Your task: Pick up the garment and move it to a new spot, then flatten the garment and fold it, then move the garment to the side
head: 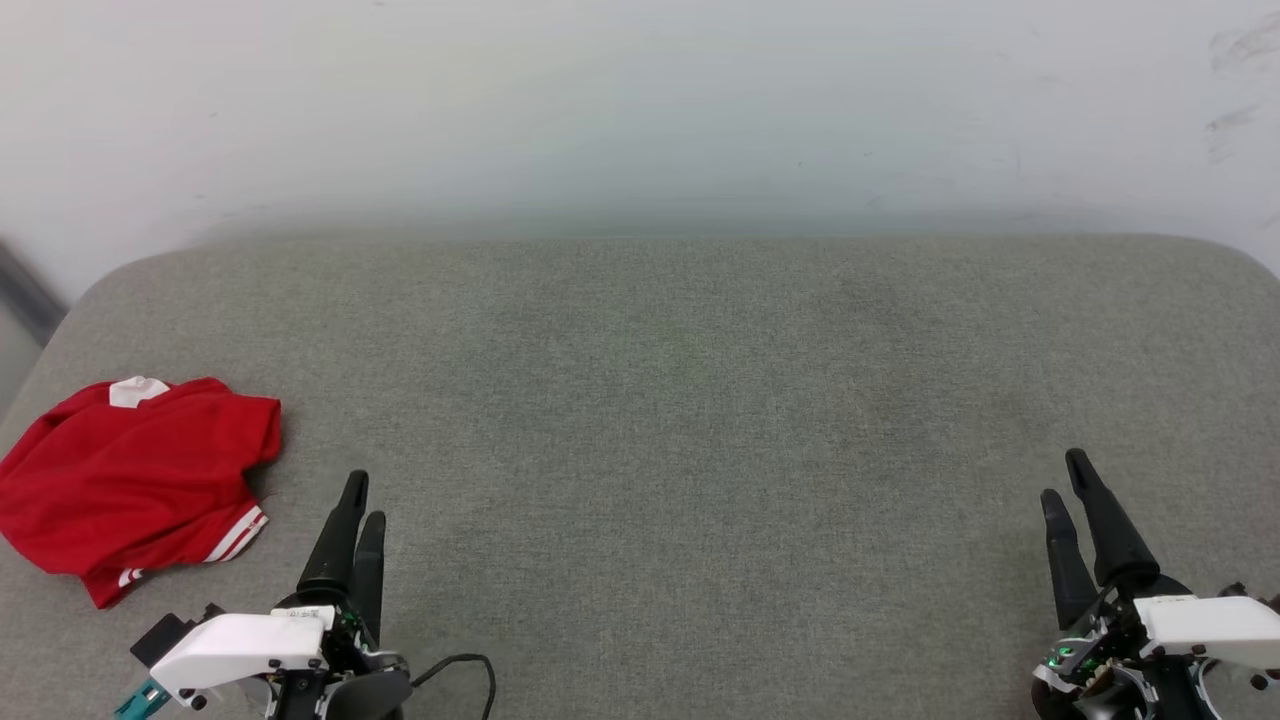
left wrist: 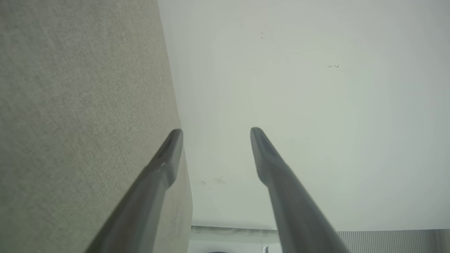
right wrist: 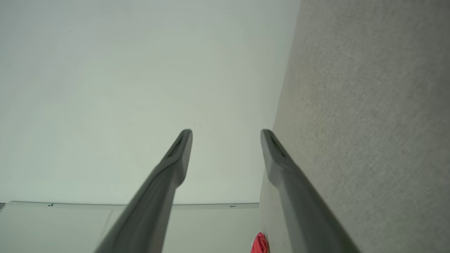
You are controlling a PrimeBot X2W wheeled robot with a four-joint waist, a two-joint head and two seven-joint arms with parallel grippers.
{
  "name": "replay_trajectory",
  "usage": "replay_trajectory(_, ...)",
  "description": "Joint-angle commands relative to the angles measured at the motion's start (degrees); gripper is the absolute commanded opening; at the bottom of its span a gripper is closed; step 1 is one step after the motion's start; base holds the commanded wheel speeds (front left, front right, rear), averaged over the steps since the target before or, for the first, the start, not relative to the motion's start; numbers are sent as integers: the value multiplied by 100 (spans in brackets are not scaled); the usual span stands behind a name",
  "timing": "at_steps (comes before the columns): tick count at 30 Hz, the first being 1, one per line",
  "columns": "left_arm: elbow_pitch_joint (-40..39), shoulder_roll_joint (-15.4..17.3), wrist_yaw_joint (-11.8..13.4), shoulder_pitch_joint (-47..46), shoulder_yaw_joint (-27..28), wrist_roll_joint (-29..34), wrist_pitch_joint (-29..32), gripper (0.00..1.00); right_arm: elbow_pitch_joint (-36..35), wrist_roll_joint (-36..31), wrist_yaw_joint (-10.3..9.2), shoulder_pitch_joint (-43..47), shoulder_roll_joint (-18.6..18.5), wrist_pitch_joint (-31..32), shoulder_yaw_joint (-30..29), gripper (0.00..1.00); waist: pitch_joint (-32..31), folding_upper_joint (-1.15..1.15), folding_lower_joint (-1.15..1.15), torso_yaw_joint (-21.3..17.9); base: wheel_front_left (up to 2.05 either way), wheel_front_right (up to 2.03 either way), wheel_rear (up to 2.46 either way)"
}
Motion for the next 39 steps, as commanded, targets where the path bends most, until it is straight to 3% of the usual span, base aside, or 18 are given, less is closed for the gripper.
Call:
replay_trajectory(1,-157,9,-3,-122,-60,-20,-58,100,-175,-43,1,-48,-4,-50,37,100,-2,0,0,-1,0,0,0)
replay_trajectory(10,-487,16,-3,-92,-322,248,-307,100,-459,-328,1,28,-80,-314,204,100,-18,0,0,-6,0,0,0)
replay_trajectory(16,-617,16,-3,-41,-383,851,-454,100,-599,-804,1,62,-159,-490,318,100,-28,0,0,2,0,0,0)
replay_trajectory(39,-686,15,54,32,-599,4142,-938,100,-916,-4398,2,146,-163,-732,457,100,-71,0,0,2,0,0,0)
